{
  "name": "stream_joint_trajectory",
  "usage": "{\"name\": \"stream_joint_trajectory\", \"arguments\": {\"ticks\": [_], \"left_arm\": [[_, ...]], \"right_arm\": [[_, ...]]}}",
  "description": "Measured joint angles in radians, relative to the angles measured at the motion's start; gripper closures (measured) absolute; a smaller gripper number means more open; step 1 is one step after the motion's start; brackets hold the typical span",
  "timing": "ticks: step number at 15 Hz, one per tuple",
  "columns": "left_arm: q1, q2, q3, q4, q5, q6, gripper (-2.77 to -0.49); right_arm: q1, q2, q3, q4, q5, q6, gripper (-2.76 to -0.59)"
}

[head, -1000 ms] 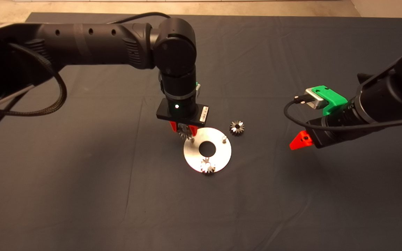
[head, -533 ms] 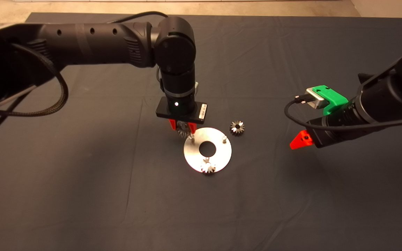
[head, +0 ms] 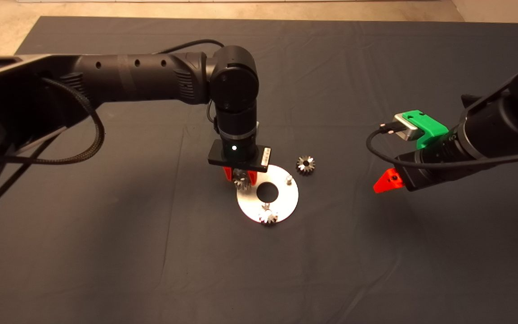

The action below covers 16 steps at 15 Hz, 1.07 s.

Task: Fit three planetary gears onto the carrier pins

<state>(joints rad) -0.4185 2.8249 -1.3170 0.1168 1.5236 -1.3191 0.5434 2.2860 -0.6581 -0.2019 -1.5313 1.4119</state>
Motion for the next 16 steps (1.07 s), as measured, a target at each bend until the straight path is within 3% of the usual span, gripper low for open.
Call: {"name": "stream_joint_trajectory", "arguments": {"ticks": [9, 16], "left_arm": [[0.0, 0.038, -0.05, 0.0, -0.001, 0.042, -0.88], [0.0, 0.04, -0.092, 0.0, -0.001, 0.081, -0.88]], "right_arm": [[0.0, 0.0, 0.0, 0.0, 0.0, 0.0, -2.46], [0.0, 0.0, 0.0, 0.0, 0.0, 0.0, -2.46]]}}
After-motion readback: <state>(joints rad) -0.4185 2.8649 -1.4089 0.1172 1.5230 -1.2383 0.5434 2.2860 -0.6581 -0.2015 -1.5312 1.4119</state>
